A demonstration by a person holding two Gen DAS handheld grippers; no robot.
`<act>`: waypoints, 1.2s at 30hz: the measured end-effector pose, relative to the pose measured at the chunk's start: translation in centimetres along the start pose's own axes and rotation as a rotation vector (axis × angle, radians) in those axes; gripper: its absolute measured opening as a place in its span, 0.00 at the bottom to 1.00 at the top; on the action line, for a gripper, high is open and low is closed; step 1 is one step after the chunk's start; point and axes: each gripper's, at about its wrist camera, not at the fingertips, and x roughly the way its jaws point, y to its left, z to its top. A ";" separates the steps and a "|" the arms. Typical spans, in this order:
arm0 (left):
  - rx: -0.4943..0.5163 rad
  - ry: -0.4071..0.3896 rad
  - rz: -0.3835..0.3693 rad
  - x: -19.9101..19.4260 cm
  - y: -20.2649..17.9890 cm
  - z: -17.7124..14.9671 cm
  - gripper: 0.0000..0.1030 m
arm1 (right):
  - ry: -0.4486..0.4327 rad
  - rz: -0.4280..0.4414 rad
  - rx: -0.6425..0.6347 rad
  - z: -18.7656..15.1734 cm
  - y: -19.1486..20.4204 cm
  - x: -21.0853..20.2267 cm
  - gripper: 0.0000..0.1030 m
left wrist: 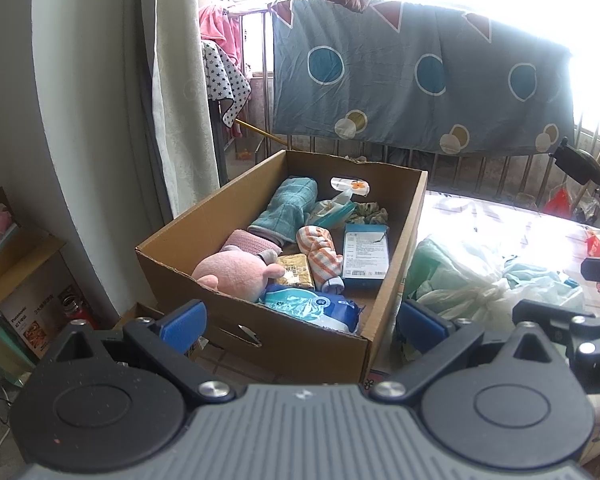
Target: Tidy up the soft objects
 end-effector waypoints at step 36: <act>0.120 0.117 -0.073 1.5 -0.5 0.4 1.00 | 0.108 -0.119 0.177 -1.6 -1.3 0.4 0.99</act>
